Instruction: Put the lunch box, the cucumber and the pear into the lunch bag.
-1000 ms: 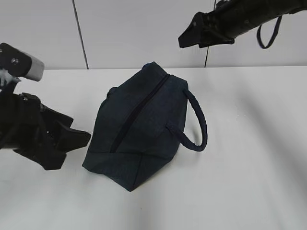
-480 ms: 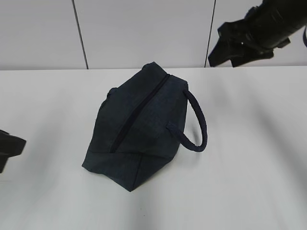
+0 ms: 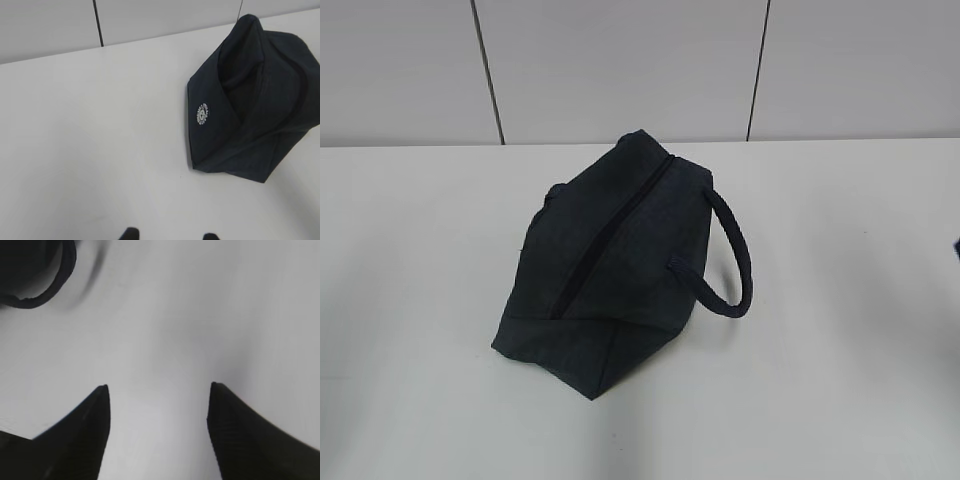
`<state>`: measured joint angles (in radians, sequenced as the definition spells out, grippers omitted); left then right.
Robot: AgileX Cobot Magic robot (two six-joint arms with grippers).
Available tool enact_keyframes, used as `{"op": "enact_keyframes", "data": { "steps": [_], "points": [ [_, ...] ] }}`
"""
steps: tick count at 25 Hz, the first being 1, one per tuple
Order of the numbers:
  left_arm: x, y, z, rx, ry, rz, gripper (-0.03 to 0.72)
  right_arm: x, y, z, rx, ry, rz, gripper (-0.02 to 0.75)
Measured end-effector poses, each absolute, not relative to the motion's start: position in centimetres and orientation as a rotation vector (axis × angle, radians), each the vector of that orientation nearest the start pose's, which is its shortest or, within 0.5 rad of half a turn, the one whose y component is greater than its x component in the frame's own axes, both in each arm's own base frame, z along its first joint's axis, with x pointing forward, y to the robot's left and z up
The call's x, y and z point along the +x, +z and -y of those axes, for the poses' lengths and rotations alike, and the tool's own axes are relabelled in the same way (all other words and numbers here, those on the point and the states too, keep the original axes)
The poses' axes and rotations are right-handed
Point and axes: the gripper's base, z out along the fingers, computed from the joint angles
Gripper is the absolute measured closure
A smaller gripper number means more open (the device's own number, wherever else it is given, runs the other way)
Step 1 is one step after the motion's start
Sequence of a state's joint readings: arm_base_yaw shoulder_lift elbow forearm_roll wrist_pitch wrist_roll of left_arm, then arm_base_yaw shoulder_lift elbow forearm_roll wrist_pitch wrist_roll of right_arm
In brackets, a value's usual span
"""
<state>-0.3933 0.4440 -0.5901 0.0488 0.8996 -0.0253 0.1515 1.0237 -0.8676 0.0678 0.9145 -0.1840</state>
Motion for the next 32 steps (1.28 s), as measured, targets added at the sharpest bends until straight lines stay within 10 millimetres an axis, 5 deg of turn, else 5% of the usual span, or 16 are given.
{"op": "enact_keyframes", "data": {
  "steps": [7, 13, 17, 27, 32],
  "points": [
    [4.4, 30.2, 1.2, 0.413, -0.134, -2.177, 0.442, 9.6, 31.5, -1.8, -0.381, 0.047, -2.416, 0.259],
    [3.8, 29.9, 0.7, 0.415, -0.108, -2.211, 0.442, 4.8, 28.6, -1.0, -0.387, 0.04, -2.409, 0.259],
    [3.7, 29.8, 0.7, 0.416, -0.104, -2.22, 0.442, 3.1, 26.9, -0.8, -0.376, 0.039, -2.364, 0.259],
    [4.1, 28.9, 0.8, 0.42, -0.099, -2.206, 0.445, 0.5, 27.1, -0.3, -0.346, 0.034, -2.19, 0.262],
    [2.7, 29.0, 0.6, 0.403, -0.157, -2.164, 0.447, -0.6, 27.1, -0.2, -0.336, 0.033, -2.113, 0.262]
  ]
}}
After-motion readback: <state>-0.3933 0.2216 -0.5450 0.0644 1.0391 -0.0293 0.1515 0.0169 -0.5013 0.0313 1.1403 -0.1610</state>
